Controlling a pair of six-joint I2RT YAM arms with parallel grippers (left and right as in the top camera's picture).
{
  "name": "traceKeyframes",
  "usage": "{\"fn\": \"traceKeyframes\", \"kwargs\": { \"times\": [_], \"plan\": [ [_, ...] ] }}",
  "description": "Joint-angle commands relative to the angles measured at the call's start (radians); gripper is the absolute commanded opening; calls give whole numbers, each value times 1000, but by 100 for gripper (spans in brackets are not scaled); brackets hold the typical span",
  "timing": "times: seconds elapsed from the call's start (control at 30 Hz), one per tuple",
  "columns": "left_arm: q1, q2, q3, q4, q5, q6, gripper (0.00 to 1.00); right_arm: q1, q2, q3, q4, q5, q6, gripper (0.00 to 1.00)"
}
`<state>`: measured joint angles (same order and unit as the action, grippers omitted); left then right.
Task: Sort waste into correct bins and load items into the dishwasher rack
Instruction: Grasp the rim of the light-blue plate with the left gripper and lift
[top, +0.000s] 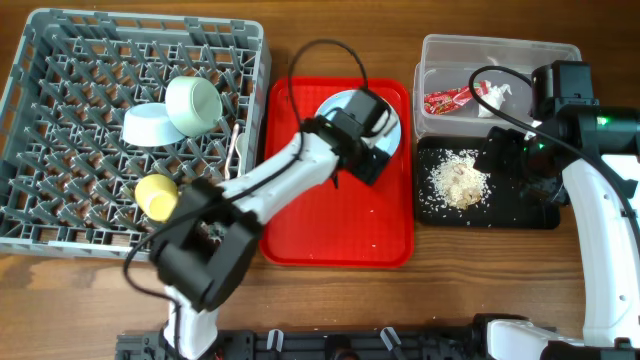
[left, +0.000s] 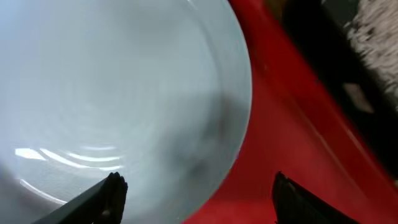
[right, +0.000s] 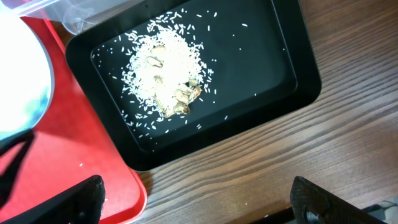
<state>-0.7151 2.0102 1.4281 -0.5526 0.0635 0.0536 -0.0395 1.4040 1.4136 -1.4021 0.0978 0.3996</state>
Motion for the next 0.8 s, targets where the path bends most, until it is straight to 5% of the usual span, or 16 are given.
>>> {"fn": "traceKeyframes", "kwargs": {
  "times": [0.0, 0.23, 0.37, 0.77],
  "plan": [
    [-10, 71, -2, 6, -61, 47, 75, -1, -3, 1, 0, -2, 3, 96],
    [-23, 89, -2, -108, -58, 43, 22, -1, -3, 1, 1, -2, 3, 96],
    [-39, 84, -1, -116, -58, 43, 4, -1, -3, 1, 0, -2, 0, 96],
    [-21, -219, 97, -152, -57, -119, 4, -1, -3, 1, -2, -2, -5, 96]
  ]
}}
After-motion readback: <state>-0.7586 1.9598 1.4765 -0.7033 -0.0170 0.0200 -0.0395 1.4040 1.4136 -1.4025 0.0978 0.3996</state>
